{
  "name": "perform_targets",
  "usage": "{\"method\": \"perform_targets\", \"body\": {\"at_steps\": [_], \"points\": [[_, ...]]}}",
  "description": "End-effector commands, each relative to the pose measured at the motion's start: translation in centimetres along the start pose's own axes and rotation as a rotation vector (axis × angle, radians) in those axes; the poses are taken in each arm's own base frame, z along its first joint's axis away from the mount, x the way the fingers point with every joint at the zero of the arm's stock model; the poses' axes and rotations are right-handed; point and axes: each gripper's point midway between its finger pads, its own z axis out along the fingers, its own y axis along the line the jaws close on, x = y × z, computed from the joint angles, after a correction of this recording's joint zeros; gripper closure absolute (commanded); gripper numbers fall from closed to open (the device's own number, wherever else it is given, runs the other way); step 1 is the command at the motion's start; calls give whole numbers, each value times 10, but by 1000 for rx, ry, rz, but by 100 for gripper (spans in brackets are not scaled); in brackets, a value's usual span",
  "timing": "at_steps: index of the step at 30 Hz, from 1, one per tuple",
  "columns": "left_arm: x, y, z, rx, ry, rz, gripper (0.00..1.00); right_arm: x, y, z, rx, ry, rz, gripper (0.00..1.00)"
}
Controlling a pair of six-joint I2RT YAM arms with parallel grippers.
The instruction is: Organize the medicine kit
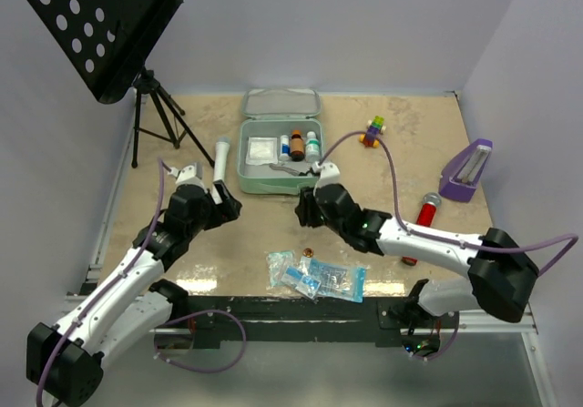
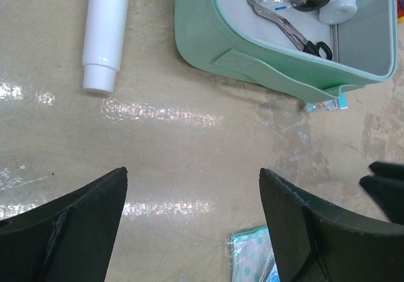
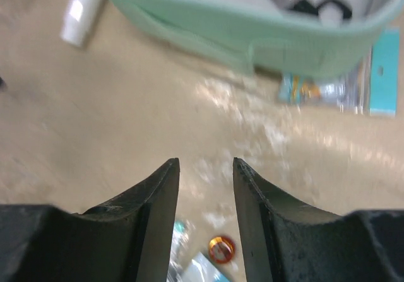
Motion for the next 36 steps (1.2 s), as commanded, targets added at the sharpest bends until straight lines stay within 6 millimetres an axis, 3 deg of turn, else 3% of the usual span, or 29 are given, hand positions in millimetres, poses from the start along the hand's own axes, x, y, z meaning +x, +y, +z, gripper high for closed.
{"method": "perform_targets", "body": {"at_steps": [1, 5, 9, 19, 29, 36], "points": [[4, -6, 1, 40, 11, -35, 11, 41, 9, -22, -36, 44, 61, 56], [9, -7, 0, 59, 22, -49, 9, 73, 36, -37, -58, 108, 23, 50], [14, -7, 1, 68, 34, -59, 6, 99, 32, -38, -8, 182, -21, 46], [20, -2, 3, 52, 57, -25, 7, 127, 34, -30, 34, 294, -170, 49], [25, -2, 1, 68, 66, -33, 8, 145, 36, -32, 12, 363, -194, 59], [26, -2, 0, 71, 67, -35, 9, 155, 33, -34, 5, 390, -194, 79]]}}
